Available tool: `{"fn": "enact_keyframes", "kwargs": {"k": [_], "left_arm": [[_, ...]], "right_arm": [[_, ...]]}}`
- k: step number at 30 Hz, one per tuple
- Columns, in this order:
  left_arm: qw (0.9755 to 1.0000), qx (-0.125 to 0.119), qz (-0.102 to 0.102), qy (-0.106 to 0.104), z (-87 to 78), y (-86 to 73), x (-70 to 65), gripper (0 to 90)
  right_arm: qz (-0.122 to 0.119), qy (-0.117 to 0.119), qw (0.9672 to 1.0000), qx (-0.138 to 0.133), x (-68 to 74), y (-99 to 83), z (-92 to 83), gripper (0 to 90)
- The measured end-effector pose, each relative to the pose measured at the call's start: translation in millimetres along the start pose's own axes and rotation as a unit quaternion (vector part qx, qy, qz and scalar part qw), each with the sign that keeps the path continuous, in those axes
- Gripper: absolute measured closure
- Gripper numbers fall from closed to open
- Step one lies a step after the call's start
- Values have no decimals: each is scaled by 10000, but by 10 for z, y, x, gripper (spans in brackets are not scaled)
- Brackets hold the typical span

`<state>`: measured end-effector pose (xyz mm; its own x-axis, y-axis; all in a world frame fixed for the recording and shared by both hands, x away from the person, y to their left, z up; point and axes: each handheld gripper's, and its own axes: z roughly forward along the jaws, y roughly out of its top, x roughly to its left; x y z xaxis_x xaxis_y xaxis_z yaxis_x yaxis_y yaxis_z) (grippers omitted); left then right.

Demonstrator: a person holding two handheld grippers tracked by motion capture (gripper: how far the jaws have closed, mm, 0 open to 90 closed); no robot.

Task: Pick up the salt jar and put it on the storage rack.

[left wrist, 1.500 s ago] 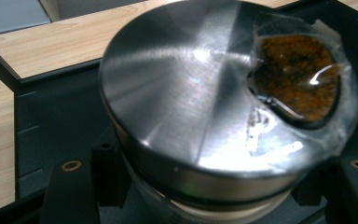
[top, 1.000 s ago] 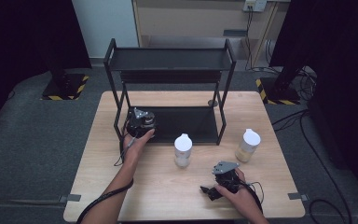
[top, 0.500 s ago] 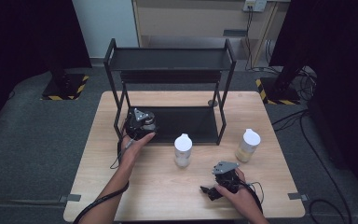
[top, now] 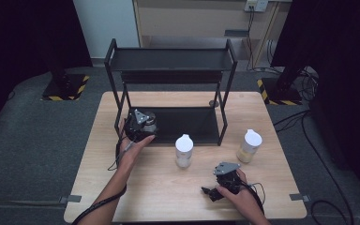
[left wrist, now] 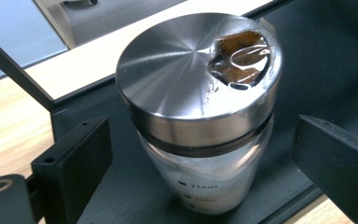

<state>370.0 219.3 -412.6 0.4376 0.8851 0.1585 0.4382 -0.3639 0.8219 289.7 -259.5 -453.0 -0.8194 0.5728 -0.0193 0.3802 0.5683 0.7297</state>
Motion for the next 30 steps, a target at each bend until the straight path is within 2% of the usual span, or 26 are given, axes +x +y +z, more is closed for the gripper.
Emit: {"fn": "enact_keyframes", "kwargs": {"k": [4,11,18,30], "left_arm": [[10000,-12,41,12,-22,-8,-8,46],[9997,7,249,66,-70,-9,-60,44],[9993,-9,338,135,-132,-22,-86,42],[9972,-23,703,266,-266,-14,-185,42]], "right_arm": [[0,0,10000,0,0,0,0,10],[0,0,10000,0,0,0,0,10],[0,0,10000,-1,0,0,0,10],[1,0,10000,0,0,0,0,10]]}}
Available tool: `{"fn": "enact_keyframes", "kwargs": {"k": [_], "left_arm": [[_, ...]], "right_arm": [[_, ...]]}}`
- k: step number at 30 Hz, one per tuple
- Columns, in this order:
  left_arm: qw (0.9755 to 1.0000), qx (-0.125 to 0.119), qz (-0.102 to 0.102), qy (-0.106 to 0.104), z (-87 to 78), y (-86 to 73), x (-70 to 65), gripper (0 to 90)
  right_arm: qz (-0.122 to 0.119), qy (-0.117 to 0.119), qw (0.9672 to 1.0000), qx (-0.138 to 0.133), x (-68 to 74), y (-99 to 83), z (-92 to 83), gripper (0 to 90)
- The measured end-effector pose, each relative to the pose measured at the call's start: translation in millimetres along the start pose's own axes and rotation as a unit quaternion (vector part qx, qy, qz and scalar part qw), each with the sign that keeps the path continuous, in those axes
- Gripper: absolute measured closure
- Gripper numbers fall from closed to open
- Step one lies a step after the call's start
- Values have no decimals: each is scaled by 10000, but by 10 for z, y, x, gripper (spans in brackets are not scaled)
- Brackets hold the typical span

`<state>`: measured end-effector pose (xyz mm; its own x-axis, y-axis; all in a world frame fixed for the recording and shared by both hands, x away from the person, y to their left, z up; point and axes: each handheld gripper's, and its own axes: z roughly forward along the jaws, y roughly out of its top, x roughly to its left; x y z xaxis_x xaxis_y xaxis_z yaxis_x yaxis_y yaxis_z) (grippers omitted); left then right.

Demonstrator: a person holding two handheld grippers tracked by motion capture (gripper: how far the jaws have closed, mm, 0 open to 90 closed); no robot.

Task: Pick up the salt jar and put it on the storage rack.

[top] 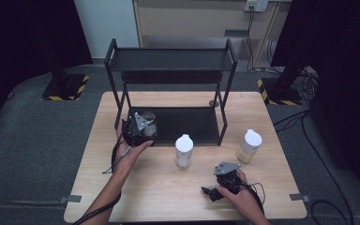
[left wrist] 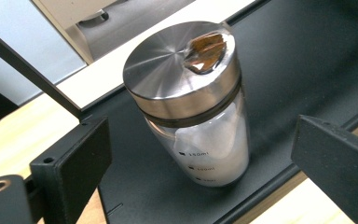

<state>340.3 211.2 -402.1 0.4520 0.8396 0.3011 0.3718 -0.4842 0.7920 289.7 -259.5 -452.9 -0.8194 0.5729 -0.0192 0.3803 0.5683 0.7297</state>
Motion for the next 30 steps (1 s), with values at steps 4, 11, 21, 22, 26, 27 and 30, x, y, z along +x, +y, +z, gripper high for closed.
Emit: {"fn": "enact_keyframes", "kwargs": {"k": [4,11,21,22,26,27,30], "left_arm": [[10000,-19,21,1,-32,-3,-2,42],[9999,-13,112,31,-78,-28,-42,42],[9998,-33,202,26,-178,-80,-82,42],[9998,-39,203,28,-186,-88,-87,42],[9997,3,245,28,-205,-117,-105,43],[9996,20,273,29,-209,-123,-110,43],[9996,23,291,13,-224,-150,-127,43]], "right_arm": [[-2,0,10000,0,0,0,0,10],[-1,0,10000,0,0,0,0,10],[0,0,10000,0,0,0,0,10],[0,0,10000,0,0,0,0,10],[-1,0,10000,0,0,0,0,10],[-1,0,10000,0,0,0,0,10],[0,0,10000,0,0,0,0,10]]}}
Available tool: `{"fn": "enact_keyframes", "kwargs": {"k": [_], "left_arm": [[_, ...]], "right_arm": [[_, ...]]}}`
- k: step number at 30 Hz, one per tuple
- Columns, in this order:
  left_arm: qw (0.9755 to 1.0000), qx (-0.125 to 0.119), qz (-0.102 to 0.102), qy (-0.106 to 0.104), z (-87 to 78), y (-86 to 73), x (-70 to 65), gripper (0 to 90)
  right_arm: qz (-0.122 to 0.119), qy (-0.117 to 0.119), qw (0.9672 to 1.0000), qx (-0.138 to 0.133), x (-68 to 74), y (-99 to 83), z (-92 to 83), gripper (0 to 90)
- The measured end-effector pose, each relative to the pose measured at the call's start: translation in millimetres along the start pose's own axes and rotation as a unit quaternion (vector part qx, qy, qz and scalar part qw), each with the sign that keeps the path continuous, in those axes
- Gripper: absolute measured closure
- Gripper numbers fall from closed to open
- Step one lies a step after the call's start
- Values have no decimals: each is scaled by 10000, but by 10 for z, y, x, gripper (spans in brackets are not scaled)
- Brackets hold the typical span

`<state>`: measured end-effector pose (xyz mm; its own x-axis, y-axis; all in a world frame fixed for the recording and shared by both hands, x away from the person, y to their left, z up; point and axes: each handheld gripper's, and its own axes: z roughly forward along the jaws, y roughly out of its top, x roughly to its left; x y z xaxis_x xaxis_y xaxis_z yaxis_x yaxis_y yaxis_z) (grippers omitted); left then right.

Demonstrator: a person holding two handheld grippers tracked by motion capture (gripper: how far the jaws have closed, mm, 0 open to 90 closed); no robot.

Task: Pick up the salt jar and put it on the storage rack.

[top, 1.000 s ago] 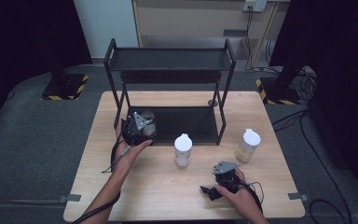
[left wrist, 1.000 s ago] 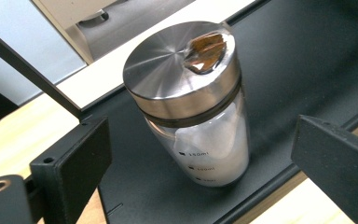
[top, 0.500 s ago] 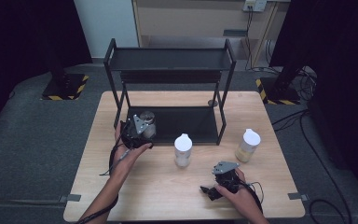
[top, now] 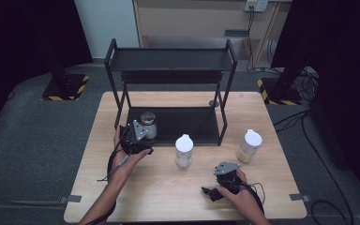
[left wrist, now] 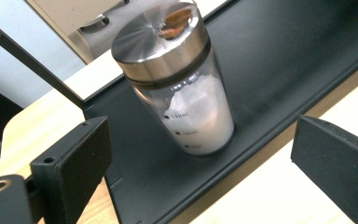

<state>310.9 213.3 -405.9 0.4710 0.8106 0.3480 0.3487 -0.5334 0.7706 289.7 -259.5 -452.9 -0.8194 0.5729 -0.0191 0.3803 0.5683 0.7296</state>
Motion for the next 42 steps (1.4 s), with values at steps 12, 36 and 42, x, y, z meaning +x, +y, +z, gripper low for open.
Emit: {"fn": "enact_keyframes", "kwargs": {"k": [12,36,42], "left_arm": [[9999,60,53,-78,-32,-85,-23,45],[9988,59,-27,-478,-343,-253,67,49],[9979,158,-65,-630,-444,-357,112,52]], "right_arm": [[0,0,10000,0,0,0,0,10],[0,0,10000,-1,0,0,0,10],[1,0,10000,-1,0,0,0,10]]}}
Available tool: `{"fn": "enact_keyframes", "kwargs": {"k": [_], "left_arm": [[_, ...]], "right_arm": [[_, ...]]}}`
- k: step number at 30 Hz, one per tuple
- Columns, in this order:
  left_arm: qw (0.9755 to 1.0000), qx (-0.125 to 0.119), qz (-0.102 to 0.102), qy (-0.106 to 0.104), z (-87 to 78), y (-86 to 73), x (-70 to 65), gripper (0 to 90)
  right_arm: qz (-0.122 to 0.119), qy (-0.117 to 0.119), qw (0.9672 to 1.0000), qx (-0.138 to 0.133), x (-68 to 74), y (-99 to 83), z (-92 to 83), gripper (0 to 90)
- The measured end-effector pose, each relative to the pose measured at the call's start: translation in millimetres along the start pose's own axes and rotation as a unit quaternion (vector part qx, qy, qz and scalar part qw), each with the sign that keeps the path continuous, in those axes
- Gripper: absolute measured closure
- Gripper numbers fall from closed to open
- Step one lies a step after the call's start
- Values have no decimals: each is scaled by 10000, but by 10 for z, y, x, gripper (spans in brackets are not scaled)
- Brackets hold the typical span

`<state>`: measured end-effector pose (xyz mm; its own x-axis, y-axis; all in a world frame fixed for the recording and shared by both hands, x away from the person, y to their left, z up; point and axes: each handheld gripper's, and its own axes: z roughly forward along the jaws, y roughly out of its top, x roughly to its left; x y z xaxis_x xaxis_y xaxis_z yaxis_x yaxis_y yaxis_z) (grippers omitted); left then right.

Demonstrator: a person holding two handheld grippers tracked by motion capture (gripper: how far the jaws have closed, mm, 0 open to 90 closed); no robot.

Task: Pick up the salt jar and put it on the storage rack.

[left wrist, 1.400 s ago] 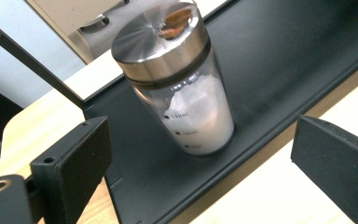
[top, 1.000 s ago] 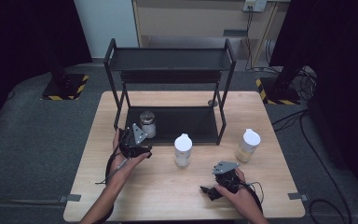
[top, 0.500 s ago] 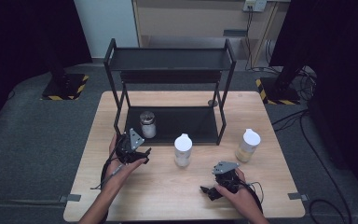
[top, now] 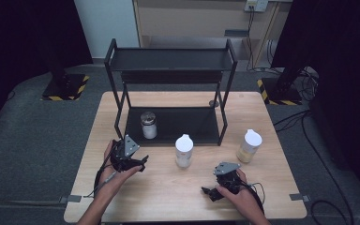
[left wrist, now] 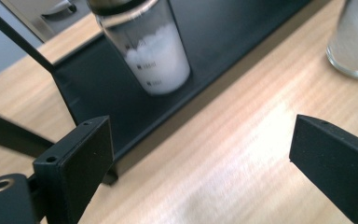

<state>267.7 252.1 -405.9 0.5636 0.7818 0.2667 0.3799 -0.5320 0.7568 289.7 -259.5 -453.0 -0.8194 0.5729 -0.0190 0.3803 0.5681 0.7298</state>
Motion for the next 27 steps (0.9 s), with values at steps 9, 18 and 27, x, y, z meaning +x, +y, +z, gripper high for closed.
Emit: {"fn": "enact_keyframes", "kwargs": {"k": [9,18,27], "left_arm": [[9993,51,-318,-206,-95,-210,116,51],[9983,123,-527,-209,-62,-336,171,51],[9975,232,-619,-237,-22,-432,229,53]], "right_arm": [[0,0,10000,1,0,0,0,10],[0,0,10000,1,0,0,0,10],[0,-1,10000,0,0,0,0,10]]}}
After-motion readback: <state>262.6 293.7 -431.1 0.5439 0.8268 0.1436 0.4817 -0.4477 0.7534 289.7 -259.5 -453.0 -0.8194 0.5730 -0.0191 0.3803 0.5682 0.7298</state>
